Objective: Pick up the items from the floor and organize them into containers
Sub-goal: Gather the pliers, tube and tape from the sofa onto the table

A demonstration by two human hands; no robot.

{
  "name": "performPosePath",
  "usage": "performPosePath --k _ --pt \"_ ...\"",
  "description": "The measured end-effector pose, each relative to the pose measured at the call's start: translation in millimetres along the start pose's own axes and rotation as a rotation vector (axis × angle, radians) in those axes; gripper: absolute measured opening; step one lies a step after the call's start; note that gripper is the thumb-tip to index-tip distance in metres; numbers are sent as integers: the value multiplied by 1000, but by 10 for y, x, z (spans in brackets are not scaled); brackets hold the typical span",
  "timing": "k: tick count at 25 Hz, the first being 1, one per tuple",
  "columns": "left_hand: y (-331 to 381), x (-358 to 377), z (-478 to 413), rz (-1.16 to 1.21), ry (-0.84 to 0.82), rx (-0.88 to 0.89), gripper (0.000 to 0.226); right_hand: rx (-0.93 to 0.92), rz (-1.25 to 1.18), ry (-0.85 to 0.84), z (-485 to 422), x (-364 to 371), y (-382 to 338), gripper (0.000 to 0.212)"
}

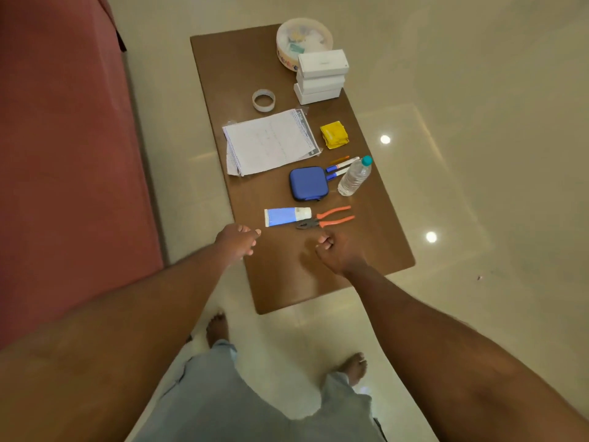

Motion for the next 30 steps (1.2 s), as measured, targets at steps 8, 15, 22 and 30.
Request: performPosePath --k 8,15,22,30 --pt "376 1501 863 111 51 -22 18 -116 238 -121 192 -1443 990 10" --pt "743 2495 990 208 28 -43 19 -160 218 -204 -32 -2021 1358 10" --pt "1507 3213 509 288 43 -129 18 -244 344 -279 -858 -2790 1550 12" --pt "2493 3525 100 477 86 -172 19 -348 386 -406 -1880 -3341 1558 10"
Point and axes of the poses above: each hand's wrist, its own z-axis away from the middle knuckle, its own x-axis out of the palm, y = z × x, the point moved 6 cm from there along -z, towards the middle knuckle, and after that the axes turned 1 degree about y, right-handed, at the moved point
